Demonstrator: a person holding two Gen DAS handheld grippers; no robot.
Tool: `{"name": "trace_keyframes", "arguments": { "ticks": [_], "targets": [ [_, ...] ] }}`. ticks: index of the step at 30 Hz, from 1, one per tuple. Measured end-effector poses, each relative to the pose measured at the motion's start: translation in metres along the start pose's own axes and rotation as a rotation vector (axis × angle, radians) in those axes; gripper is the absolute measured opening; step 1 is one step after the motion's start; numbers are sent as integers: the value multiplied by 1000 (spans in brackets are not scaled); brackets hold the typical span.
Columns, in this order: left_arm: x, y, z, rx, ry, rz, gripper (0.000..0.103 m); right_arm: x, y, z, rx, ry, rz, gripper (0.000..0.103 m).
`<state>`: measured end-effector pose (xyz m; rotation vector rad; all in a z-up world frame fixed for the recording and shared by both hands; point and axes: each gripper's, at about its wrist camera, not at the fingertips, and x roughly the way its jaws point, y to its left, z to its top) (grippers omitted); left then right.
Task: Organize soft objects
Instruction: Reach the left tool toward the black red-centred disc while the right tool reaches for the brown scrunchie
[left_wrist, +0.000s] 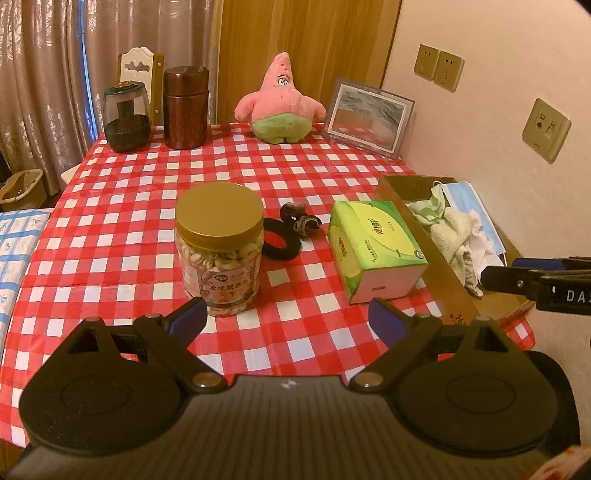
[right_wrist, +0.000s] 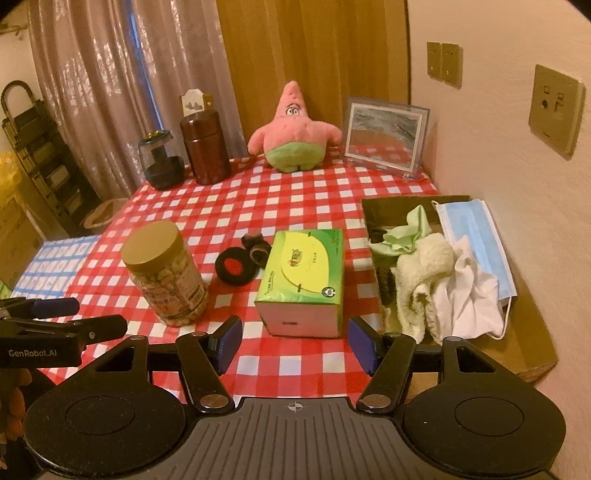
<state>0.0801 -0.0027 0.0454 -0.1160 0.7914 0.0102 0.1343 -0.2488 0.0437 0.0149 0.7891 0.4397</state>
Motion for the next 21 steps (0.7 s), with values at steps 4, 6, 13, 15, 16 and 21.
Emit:
{"name": "trace_keyframes", "arguments": {
  "ticks": [4, 6, 13, 15, 16, 21],
  "targets": [
    [3, 5, 0, 4, -3, 3, 93, 6, 3, 0, -9, 8, 6, 63],
    [5, 8, 0, -1, 2, 1, 93, 9, 5, 0, -11, 13, 6, 63],
    [7, 18, 6, 42, 0, -41, 93, 21, 7, 2, -51, 22, 22, 63],
    [6, 22, 14, 67, -8, -55, 93, 24, 8, 5, -82, 19, 34, 63],
    [5, 24, 19, 84, -12, -54, 93, 26, 10, 7, -104, 17, 40, 63],
    [2, 35, 45, 190, -37, -63, 93, 39, 14, 22, -219, 5, 57, 63]
  ]
}}
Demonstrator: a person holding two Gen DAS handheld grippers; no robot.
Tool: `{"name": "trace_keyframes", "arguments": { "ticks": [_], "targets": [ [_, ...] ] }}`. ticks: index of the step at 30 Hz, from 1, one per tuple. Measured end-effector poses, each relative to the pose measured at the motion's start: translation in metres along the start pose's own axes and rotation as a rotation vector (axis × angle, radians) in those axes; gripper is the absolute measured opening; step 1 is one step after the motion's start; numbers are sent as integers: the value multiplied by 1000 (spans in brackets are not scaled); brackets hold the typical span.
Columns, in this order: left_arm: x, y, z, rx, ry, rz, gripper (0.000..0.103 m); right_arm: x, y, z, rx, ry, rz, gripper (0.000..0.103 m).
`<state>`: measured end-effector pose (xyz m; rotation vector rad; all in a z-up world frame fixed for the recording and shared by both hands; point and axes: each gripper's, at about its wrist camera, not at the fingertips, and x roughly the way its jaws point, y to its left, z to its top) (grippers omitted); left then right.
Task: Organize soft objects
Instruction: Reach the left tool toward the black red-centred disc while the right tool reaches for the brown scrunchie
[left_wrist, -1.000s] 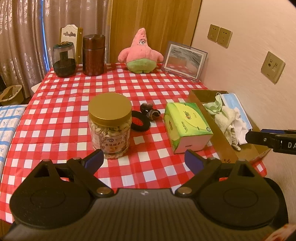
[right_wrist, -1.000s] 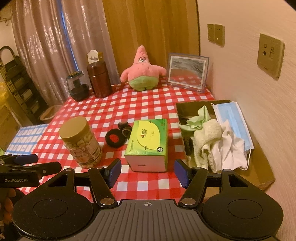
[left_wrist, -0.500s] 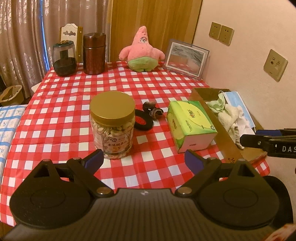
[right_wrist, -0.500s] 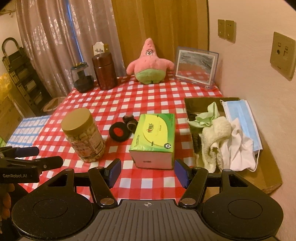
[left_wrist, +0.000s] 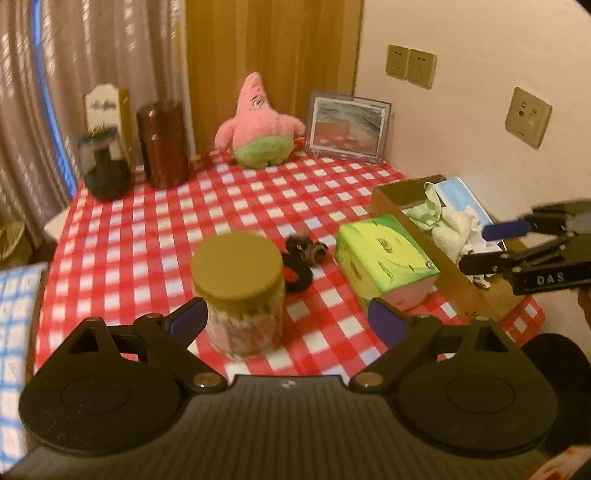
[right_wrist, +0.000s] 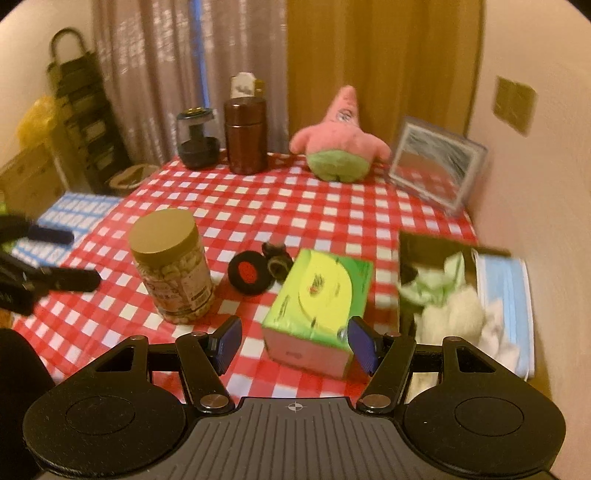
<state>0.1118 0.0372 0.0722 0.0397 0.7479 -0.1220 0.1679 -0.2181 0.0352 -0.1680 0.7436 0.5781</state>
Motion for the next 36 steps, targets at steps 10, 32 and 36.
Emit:
{"name": "trace_keyframes", "arguments": {
  "ticks": [10, 32, 36],
  "targets": [
    [20, 41, 46, 204, 0, -69, 93, 54, 5, 45, -395, 27, 112, 63],
    [133, 143, 99, 240, 143, -110, 93, 234, 9, 105, -703, 315, 261, 63],
    [151, 151, 99, 226, 164, -128, 93, 261, 12, 101, -709, 366, 260, 62]
  ]
}}
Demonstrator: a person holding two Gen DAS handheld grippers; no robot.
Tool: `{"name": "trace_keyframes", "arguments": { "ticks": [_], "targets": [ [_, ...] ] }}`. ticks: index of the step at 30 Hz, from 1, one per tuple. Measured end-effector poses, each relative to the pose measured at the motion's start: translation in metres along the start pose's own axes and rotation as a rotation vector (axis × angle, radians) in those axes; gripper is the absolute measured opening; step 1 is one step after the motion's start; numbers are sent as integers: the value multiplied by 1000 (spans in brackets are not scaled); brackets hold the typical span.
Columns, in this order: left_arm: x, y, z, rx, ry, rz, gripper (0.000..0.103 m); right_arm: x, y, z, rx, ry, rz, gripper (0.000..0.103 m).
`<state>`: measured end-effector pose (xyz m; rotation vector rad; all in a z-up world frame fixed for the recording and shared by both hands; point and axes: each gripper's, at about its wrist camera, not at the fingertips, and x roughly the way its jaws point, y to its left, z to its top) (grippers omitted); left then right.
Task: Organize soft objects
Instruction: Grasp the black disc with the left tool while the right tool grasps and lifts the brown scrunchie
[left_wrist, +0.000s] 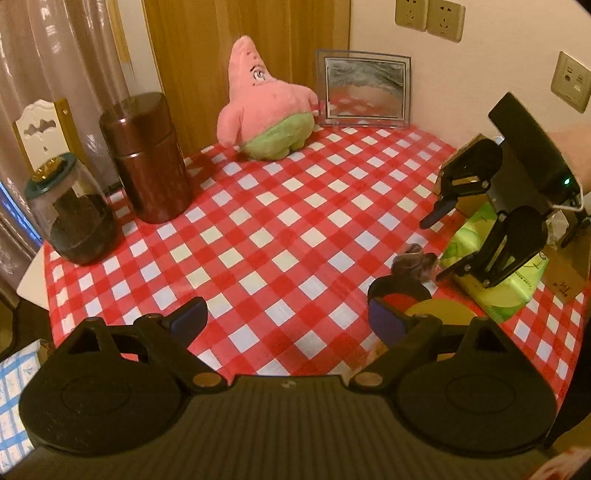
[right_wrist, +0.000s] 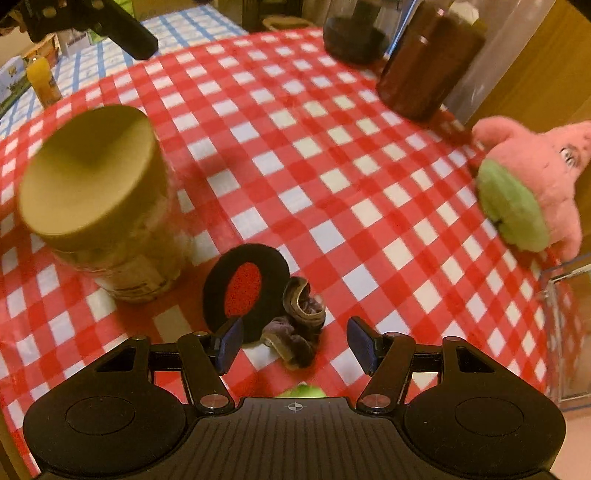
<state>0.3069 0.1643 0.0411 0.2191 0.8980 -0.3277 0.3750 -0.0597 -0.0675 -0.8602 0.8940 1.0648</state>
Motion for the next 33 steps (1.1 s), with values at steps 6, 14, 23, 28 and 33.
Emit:
{"name": "trace_keyframes", "arguments": {
  "ticks": [6, 14, 23, 28, 33],
  "targets": [
    [22, 12, 8, -4, 34, -43, 93, 26, -12, 5, 49, 19, 21, 43],
    [56, 11, 21, 48, 101, -109, 93, 32, -27, 5, 149, 5, 21, 15],
    [121, -16, 49, 185, 205, -285, 86, -22, -68, -16, 377, -76, -76, 15],
    [162, -36, 53, 244, 288, -375, 73, -52, -74, -33, 454, -113, -105, 15],
    [187, -52, 45, 268, 369, -434, 53, -64, -75, -51, 507, -143, -145, 15]
  ]
}}
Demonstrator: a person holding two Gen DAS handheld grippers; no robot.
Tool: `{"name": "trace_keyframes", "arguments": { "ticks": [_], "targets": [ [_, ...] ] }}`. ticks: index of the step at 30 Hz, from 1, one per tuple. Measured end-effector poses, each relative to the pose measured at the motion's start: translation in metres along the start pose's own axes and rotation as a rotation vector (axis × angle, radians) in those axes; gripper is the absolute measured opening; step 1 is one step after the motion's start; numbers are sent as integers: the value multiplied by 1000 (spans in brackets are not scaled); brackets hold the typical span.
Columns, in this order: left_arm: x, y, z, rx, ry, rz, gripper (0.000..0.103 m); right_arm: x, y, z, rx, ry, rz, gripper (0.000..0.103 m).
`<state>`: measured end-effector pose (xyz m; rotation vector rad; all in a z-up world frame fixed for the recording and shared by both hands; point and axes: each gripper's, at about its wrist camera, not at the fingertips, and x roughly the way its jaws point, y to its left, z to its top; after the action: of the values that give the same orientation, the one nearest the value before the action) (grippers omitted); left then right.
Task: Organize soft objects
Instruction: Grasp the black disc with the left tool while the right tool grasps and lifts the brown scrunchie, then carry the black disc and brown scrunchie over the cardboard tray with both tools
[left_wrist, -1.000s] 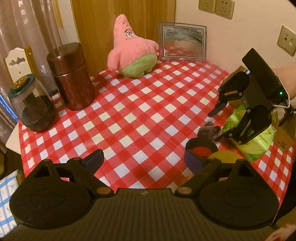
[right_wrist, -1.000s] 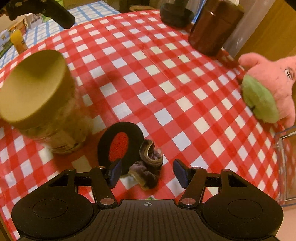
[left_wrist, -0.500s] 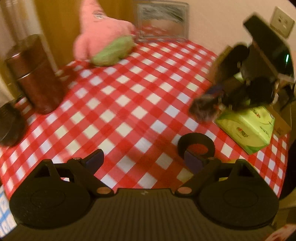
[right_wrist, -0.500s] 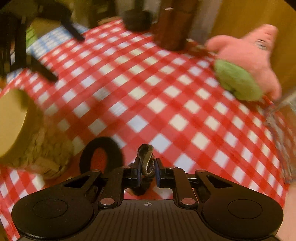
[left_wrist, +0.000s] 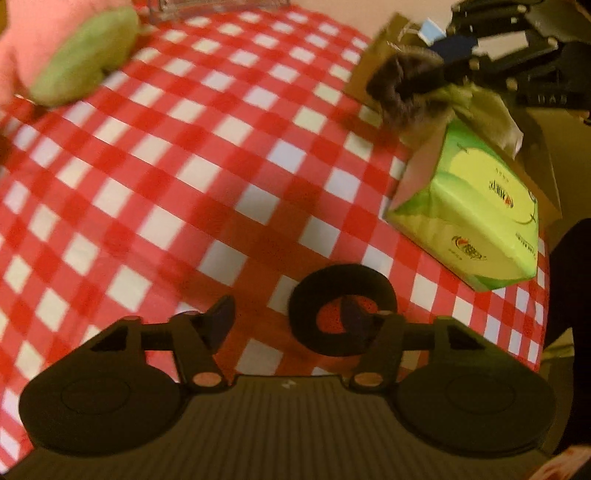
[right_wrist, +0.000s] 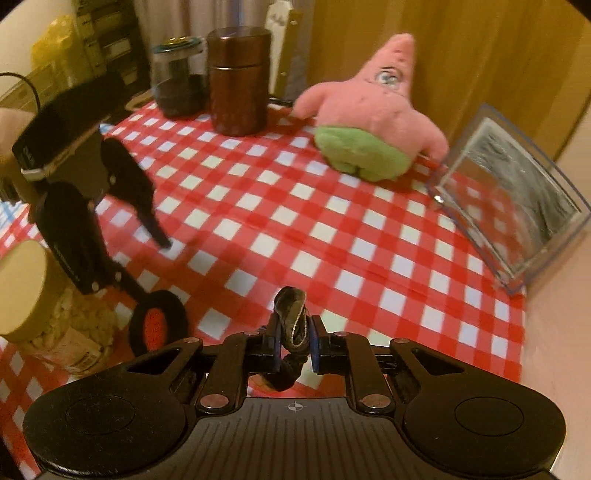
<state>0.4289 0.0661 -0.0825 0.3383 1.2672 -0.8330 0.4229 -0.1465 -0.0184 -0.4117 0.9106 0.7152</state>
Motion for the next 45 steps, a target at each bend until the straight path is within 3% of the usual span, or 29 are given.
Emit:
{"name": "trace_keyframes", "arguments": {
  "ticks": [2, 9, 11, 12, 17, 33, 45],
  "targets": [
    [7, -1, 0, 3, 11, -19, 45, 0, -3, -3, 10, -9, -23, 15],
    [20, -8, -1, 16, 63, -51, 35, -3, -28, -17, 126, -50, -86, 15],
    [21, -7, -1, 12, 64, -46, 27, -6, -37, -21, 169, -62, -116, 15],
    [22, -8, 0, 13, 69, -42, 17, -7, -40, -23, 184, -67, -123, 15],
    [22, -14, -2, 27, 59, -25, 12, -10, -49, -29, 234, -78, -154, 15],
    [-75, -19, -4, -230, -248, 138, 10, -41, -44, -29, 316, -123, -173, 15],
    [-151, -97, -14, -360, -474, 221, 10, -120, -21, -45, 400, -213, -162, 15]
  ]
}}
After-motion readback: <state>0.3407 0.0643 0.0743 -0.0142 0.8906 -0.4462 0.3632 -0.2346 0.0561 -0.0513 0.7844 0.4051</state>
